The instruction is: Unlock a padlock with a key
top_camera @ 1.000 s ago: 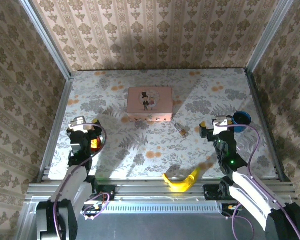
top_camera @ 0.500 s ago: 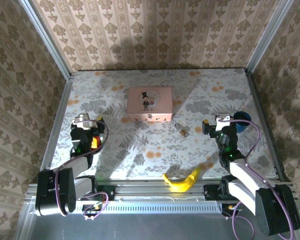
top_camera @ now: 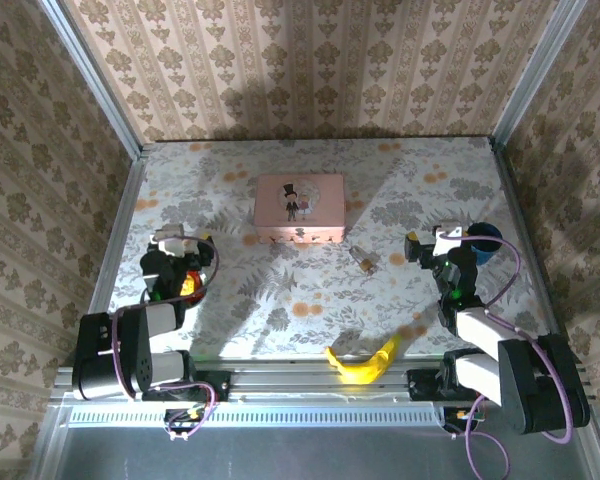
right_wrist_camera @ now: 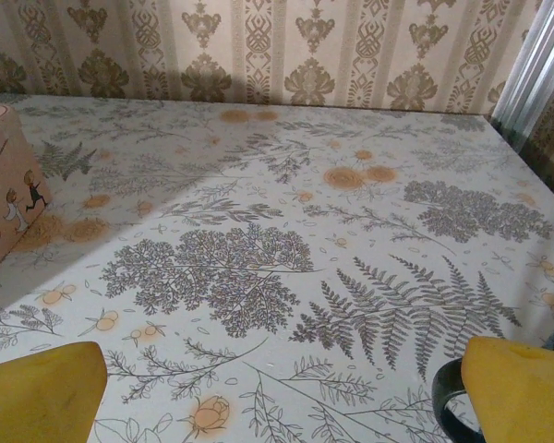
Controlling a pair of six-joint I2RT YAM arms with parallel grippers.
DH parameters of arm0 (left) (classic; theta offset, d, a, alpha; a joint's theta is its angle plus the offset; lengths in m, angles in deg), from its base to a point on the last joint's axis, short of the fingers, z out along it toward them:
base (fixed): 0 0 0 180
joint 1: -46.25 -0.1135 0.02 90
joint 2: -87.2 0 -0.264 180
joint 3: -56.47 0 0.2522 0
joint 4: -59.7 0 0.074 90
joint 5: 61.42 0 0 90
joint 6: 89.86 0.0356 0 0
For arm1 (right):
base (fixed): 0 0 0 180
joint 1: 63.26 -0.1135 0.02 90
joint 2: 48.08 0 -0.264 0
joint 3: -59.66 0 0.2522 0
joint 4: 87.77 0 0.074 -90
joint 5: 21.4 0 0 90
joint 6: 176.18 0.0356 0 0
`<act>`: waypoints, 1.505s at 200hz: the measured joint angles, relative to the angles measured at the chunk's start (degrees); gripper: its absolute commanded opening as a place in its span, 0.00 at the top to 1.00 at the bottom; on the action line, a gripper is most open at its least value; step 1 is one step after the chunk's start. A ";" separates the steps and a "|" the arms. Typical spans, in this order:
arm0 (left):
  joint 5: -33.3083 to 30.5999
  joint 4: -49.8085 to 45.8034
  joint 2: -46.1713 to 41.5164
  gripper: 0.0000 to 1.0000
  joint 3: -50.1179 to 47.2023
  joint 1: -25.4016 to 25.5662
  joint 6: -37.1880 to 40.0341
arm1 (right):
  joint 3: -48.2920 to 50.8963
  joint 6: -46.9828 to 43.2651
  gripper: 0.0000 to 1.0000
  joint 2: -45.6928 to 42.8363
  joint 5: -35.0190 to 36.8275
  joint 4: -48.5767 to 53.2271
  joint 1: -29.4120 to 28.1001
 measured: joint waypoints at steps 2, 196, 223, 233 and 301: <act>0.11 0.24 0.15 0.00 0.04 0.00 0.15 | 0.00 0.13 0.00 0.17 -0.13 -0.20 0.07; 7.17 1.42 15.78 0.00 10.01 -0.24 5.55 | -1.79 5.53 0.00 20.28 -8.44 -15.58 4.76; 7.15 1.01 15.78 0.00 10.01 -0.24 5.55 | -4.24 6.29 0.00 22.84 -9.22 -14.01 5.40; 7.17 1.01 15.78 0.00 10.01 -0.24 5.55 | -6.29 6.58 0.00 22.84 -9.20 -12.28 5.51; 7.17 1.01 15.78 0.00 10.01 -0.24 5.55 | -12.15 3.13 0.00 22.84 -15.19 -6.16 3.82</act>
